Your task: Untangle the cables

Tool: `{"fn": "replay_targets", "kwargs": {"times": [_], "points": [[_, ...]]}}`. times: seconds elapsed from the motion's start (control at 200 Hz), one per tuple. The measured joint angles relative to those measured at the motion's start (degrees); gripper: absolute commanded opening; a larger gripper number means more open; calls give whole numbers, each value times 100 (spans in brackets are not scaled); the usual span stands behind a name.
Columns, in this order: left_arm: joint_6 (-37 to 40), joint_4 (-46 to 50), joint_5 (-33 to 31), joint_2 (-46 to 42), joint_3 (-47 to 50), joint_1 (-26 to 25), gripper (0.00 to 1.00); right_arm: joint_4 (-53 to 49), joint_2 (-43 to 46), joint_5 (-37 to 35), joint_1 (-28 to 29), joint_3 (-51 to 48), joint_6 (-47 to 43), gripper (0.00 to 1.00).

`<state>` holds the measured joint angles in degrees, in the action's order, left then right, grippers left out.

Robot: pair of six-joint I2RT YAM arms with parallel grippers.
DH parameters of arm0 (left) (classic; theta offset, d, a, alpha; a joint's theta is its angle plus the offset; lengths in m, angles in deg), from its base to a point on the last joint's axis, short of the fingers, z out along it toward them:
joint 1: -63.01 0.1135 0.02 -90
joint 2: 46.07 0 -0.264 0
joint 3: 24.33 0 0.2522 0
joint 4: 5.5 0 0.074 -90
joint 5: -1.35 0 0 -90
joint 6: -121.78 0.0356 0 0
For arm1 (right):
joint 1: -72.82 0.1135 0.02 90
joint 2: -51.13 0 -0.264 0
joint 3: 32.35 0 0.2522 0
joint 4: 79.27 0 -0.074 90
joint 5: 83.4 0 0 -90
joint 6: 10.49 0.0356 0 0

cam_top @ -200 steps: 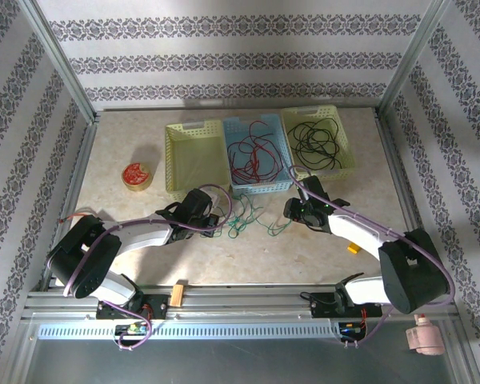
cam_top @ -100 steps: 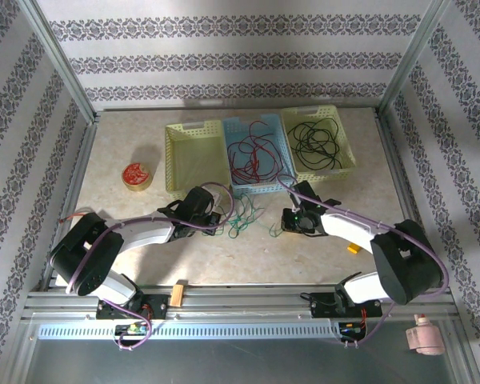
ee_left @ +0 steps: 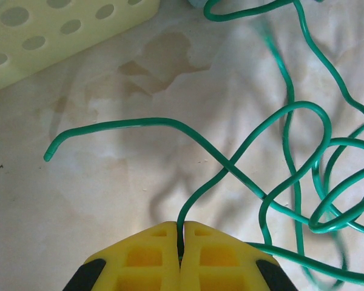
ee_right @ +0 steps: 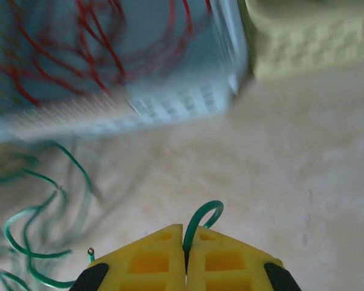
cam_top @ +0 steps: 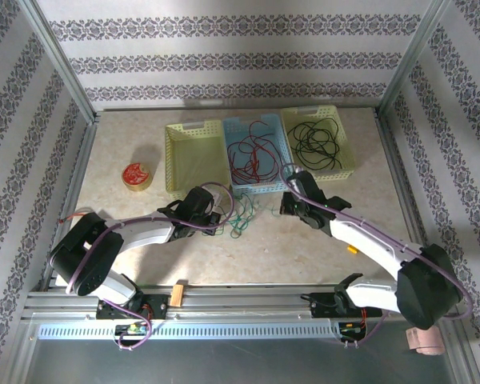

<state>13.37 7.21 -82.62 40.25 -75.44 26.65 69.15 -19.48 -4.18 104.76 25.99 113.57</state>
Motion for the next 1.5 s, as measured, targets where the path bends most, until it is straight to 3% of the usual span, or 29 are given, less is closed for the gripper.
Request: {"fn": "replay_targets", "kwargs": {"times": [0.17,0.435,0.47,0.535,0.585,0.65,0.78,1.14,1.315,1.5], "points": [[-4,-160,-2,-404,354,0,0,446,-957,-57,46,1526,-133,0],[-7,-247,-42,-785,595,0,0,649,-3587,660,398,4459,-520,5],[-7,-249,-48,-785,595,0,0,649,-3864,774,439,4712,-522,10],[-9,-247,-52,-785,595,0,0,643,-4277,988,496,5025,-514,34],[-9,-249,-55,-785,595,0,0,612,-4478,1121,531,5128,-450,43],[-9,-247,-68,-785,595,0,0,542,-4579,1235,544,5125,-404,48],[-9,-247,-68,-785,595,0,0,573,-4332,1283,529,4848,-433,49],[-7,-251,-66,-564,592,0,0,612,-1556,1158,533,1851,-748,49],[-4,-249,-63,-428,525,0,0,400,-1480,1145,535,857,-761,47],[-4,-249,-61,-428,507,0,0,219,-1773,1139,544,750,-909,47]]}}
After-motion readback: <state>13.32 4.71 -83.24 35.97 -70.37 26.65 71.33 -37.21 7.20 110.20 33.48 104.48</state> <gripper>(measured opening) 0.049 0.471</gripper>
